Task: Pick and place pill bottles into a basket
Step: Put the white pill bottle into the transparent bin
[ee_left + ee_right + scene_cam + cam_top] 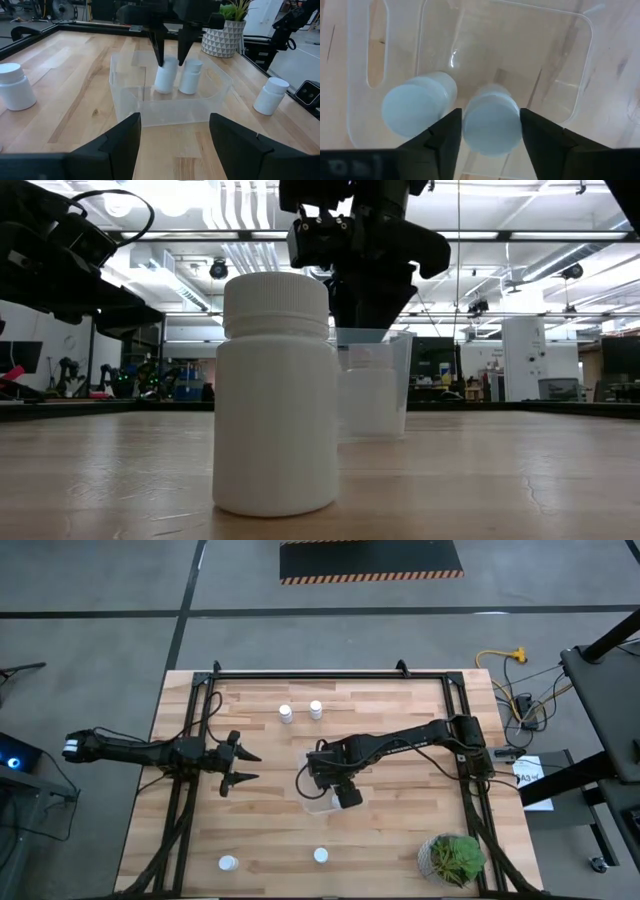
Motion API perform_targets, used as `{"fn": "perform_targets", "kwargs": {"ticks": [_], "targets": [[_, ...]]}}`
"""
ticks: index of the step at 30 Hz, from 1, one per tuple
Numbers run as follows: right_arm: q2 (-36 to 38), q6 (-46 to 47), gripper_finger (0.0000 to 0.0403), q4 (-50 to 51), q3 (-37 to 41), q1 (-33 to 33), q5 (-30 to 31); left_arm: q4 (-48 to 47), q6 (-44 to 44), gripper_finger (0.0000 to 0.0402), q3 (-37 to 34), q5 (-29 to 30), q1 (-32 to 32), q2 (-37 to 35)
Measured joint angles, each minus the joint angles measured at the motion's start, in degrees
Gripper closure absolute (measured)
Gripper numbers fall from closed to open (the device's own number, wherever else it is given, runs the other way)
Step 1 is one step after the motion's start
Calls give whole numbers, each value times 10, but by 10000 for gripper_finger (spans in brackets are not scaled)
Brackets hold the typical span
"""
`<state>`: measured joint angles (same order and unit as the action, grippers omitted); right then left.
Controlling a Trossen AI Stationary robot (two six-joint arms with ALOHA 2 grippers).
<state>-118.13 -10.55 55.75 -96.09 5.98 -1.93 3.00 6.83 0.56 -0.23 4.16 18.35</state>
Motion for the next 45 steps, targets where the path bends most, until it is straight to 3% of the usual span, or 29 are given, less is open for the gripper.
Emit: {"fn": "perform_targets", "kwargs": {"ticks": [6, 24, 45], "targets": [[0, -4, 183, 0, 0, 0, 1, 0, 0, 182, 0, 0, 0, 0], [18, -9, 179, 11, -2, -4, 6, 0, 0, 182, 0, 0, 0, 0], [82, 43, 179, 26, -79, -1, 4, 0, 0, 182, 0, 0, 0, 0]]}}
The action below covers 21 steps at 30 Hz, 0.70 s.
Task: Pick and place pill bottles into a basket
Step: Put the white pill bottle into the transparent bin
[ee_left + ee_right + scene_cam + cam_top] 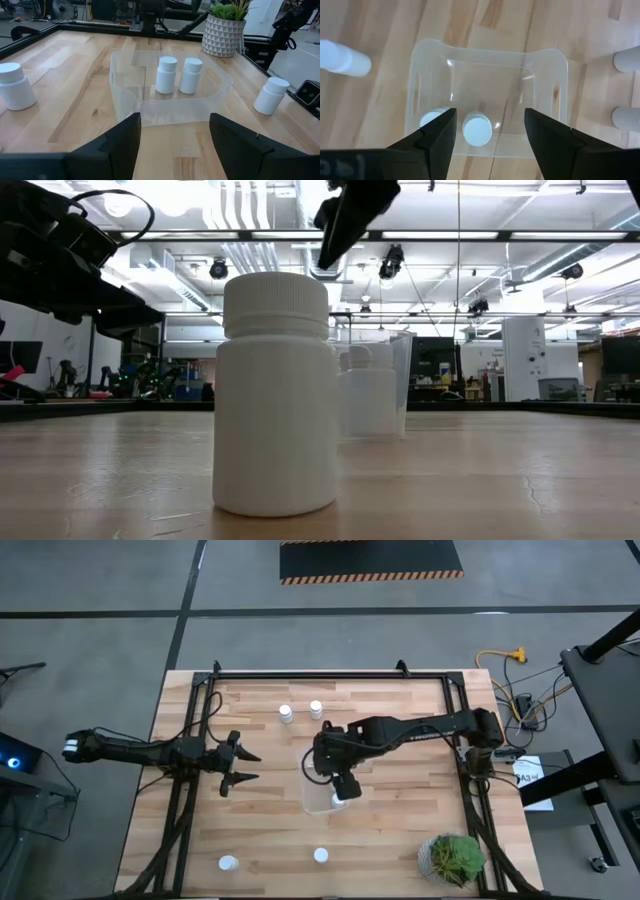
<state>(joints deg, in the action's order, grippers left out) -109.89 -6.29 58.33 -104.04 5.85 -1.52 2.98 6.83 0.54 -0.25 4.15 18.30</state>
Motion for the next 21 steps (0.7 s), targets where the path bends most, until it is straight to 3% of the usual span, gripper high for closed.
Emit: {"fn": "perform_targets", "kwargs": {"ticks": [21], "targets": [[-14, 107, 179, 26, -73, 51, -4, 0, 0, 182, 0, 0, 0, 0]]}}
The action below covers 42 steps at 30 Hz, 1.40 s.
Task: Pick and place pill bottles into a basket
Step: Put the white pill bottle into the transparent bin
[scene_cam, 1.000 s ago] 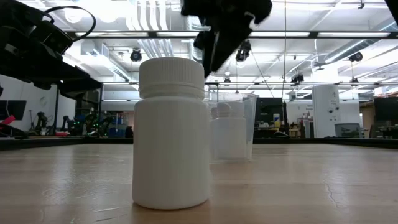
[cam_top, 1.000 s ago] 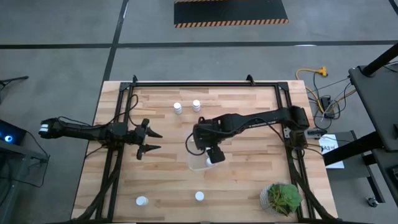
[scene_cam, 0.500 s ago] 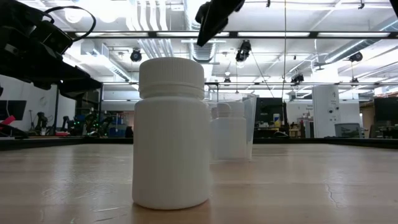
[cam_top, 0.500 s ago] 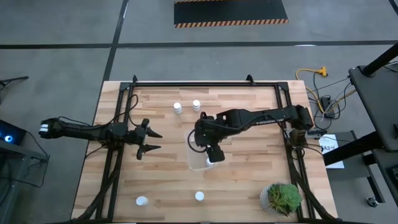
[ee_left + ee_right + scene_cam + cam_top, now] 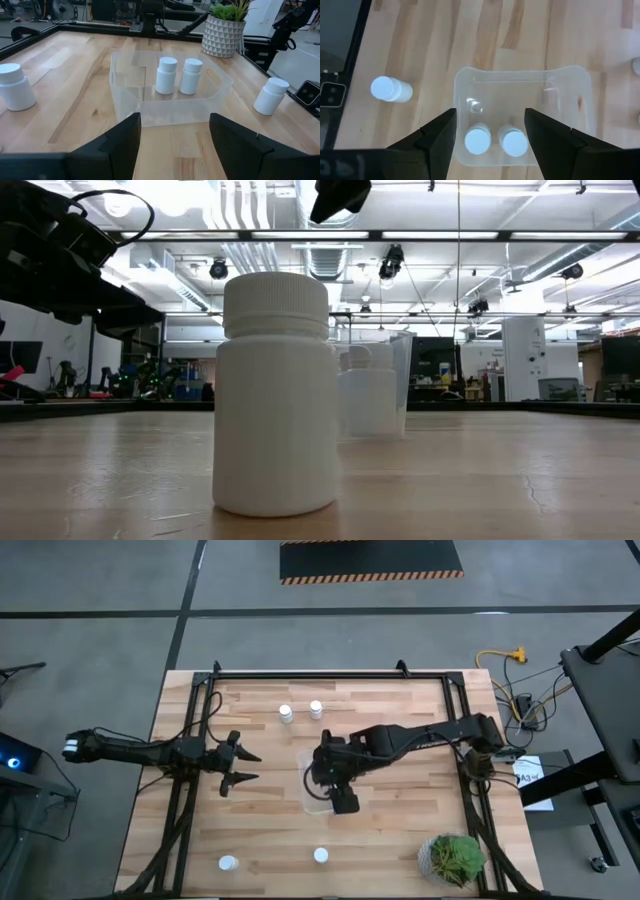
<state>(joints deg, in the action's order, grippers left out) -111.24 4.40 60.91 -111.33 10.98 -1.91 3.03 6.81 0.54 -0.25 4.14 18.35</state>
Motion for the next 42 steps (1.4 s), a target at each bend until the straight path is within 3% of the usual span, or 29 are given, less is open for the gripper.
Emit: {"fn": "perform_targets", "kwargs": {"ticks": [29, 42], "targets": [[-33, 38, 179, -84, 6, 129, 5, 0, 0, 182, 0, 0, 0, 0], [-115, 40, 179, -115, -28, 159, -8, 1, 0, 182, 0, 0, 0, 0]]}}
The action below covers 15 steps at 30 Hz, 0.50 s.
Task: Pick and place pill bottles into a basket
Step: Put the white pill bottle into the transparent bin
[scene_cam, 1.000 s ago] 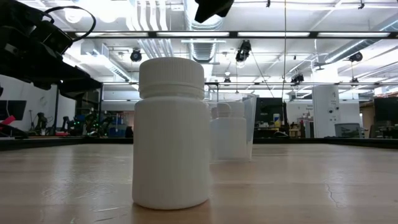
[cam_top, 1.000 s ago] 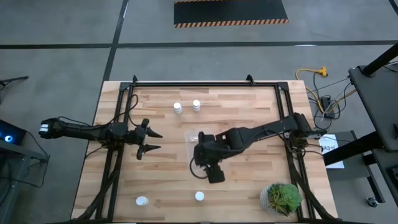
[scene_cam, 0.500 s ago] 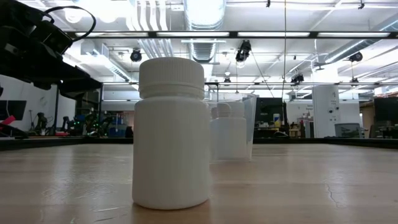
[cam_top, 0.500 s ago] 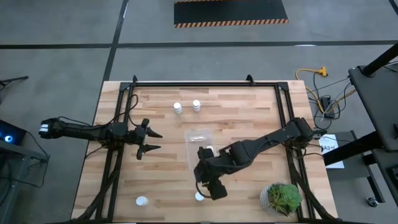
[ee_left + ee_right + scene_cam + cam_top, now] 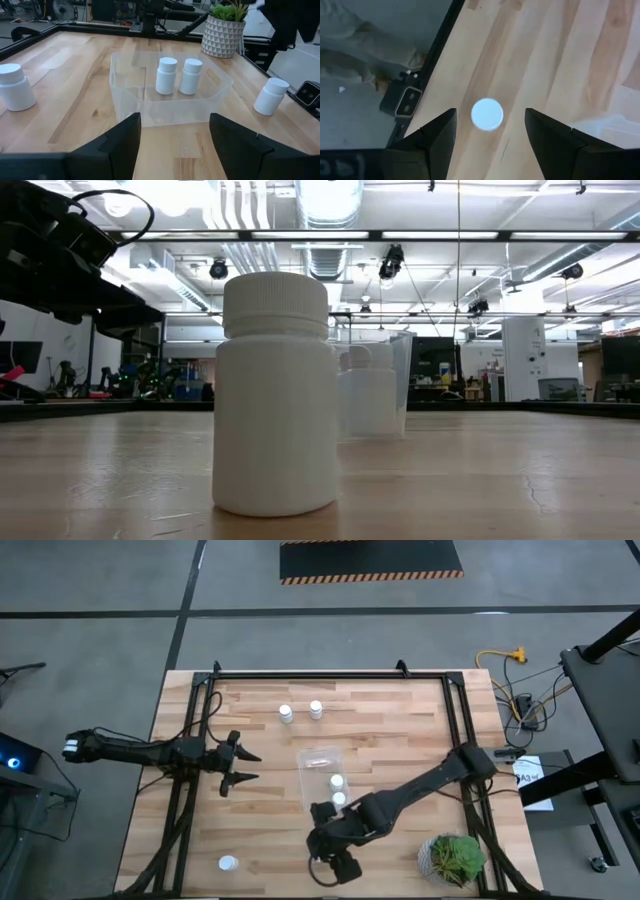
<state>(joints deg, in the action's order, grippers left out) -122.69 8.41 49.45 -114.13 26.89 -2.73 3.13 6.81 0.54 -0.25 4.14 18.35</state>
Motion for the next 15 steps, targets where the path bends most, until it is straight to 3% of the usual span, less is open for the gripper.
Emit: {"fn": "perform_targets", "kwargs": {"ticks": [15], "targets": [[-106, -37, 179, 68, -102, 0, -23, 0, 0, 182, 0, 0, 0, 0]]}}
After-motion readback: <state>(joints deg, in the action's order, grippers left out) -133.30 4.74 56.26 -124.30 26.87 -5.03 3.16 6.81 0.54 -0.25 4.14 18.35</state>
